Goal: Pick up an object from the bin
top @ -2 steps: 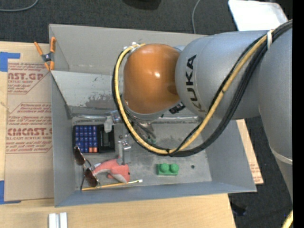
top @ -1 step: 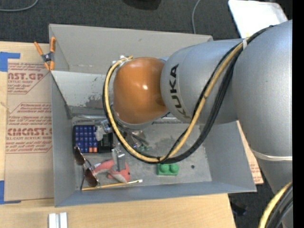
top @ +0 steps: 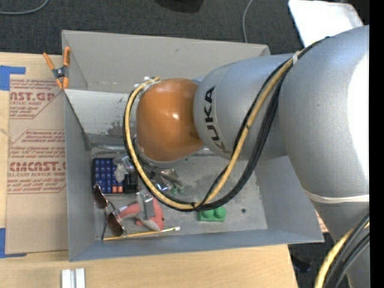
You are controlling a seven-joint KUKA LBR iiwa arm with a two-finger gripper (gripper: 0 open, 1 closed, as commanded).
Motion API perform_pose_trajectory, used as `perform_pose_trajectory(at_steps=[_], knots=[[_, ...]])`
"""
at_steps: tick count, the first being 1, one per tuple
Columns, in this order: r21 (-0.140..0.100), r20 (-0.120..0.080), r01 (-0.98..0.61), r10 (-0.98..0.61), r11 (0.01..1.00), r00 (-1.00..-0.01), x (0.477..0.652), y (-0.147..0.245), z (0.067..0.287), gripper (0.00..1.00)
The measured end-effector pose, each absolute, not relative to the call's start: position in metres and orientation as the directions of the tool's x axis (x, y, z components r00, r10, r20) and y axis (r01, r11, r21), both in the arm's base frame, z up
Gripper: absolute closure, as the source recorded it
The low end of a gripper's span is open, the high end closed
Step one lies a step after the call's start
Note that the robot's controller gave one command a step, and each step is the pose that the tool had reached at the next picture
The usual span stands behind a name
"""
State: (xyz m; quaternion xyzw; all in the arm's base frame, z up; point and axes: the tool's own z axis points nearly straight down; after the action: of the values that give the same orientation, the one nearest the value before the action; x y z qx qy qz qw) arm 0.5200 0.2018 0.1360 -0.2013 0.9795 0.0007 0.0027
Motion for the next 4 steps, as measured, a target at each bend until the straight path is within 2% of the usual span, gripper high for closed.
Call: perform_pose_trajectory(at_steps=[1, 2, 3, 4], knots=[[0.001, -0.007, -0.616, -0.616, 0.787, -0.787, 0.514, 0.207, 0.093, 0.00], [-0.008, -0.012, -0.940, -0.940, 0.340, -0.340, 0.510, 0.189, 0.100, 1.00], [-0.007, -0.012, -0.940, -0.940, 0.340, -0.340, 0.509, 0.189, 0.100, 1.00], [-0.011, -0.012, -0.980, -0.980, 0.198, -0.197, 0.508, 0.190, 0.091, 1.00]])
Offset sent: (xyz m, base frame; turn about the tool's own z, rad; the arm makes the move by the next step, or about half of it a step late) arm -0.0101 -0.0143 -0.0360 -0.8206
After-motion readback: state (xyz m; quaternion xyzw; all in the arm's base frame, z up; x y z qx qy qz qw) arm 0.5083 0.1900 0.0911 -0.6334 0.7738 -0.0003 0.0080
